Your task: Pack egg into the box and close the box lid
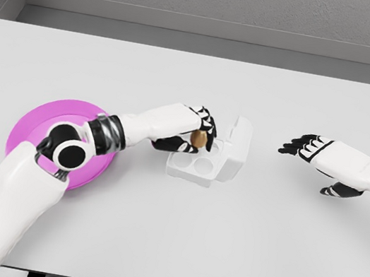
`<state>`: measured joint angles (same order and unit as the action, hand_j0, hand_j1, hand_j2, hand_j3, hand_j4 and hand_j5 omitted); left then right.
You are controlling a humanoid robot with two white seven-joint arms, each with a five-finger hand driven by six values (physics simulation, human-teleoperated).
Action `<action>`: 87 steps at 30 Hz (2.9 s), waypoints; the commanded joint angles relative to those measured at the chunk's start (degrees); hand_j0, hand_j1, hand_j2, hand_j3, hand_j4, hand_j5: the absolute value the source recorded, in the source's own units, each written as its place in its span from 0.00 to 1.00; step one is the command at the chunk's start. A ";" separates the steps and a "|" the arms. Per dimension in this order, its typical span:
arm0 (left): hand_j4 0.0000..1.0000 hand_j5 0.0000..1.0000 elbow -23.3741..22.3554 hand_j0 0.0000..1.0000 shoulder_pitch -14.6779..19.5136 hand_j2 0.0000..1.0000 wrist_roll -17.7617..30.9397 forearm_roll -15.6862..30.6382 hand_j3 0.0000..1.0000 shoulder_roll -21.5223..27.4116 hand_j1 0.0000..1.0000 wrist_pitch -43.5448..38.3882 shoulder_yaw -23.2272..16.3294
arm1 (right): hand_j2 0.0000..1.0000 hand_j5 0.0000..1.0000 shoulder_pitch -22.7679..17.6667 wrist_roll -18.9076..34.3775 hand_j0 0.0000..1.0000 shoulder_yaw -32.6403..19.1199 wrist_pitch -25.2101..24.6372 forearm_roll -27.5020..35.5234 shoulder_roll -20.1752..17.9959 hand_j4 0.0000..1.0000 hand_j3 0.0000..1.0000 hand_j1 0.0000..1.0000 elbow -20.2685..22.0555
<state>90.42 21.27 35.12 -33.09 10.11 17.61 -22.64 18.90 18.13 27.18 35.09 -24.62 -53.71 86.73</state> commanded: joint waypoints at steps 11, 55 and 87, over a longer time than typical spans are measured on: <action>0.67 0.67 0.64 0.67 -0.44 0.67 -0.12 -0.22 0.67 0.35 0.67 -0.21 0.76 | 1.00 1.00 0.00 -0.03 1.00 -0.02 -0.09 0.37 -0.16 1.00 1.00 1.00 0.02; 1.00 1.00 7.32 1.00 -13.89 1.00 -0.12 30.72 1.00 21.97 1.00 14.12 28.53 | 1.00 1.00 -0.09 -0.11 1.00 0.68 -0.09 0.89 1.51 1.00 1.00 1.00 6.34; 1.00 1.00 3.89 1.00 -14.33 1.00 -0.12 30.45 1.00 21.88 1.00 15.88 30.38 | 1.00 1.00 3.34 -0.11 1.00 1.47 -0.09 0.45 11.80 1.00 1.00 1.00 12.23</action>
<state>94.29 6.94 35.03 -3.09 31.95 33.64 7.71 21.89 18.05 29.99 35.10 -24.59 -40.46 99.16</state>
